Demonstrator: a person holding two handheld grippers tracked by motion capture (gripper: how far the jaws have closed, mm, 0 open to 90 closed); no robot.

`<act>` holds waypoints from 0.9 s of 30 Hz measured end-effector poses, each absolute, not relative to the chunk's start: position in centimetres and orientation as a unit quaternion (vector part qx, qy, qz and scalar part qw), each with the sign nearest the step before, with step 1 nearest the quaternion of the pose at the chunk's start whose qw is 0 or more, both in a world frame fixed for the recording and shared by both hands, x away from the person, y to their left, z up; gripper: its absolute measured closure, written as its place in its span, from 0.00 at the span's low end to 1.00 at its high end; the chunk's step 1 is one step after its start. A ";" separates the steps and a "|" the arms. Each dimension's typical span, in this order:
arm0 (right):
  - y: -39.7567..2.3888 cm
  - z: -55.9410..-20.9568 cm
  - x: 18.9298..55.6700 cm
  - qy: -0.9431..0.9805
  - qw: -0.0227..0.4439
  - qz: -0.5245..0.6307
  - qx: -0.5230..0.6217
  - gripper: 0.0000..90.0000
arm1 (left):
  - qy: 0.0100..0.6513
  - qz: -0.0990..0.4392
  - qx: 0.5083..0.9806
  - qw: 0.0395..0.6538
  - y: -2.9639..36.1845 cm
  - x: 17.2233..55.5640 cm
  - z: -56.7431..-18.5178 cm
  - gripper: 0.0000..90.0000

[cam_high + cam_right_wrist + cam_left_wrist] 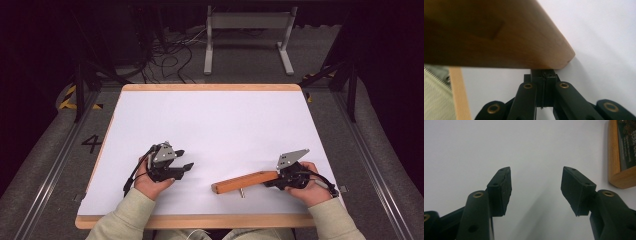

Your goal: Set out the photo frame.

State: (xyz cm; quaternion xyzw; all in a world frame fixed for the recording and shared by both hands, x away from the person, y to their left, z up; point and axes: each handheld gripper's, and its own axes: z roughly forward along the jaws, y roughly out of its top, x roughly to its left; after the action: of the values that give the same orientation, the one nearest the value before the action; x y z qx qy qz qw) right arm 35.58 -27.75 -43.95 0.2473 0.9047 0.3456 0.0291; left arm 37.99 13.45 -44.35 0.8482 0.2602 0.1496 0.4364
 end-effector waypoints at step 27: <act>-24.6 -44.1 39.9 0.875 0.070 0.371 0.302 1.00 | 0.280 0.163 0.845 0.426 15.0 37.2 -44.6 0.47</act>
State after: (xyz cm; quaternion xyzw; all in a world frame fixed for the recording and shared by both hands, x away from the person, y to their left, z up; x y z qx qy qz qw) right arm 39.86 -24.59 -44.07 0.3023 0.8754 0.3708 0.0698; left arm 37.25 14.95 -44.64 0.8446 0.2803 0.1626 0.4261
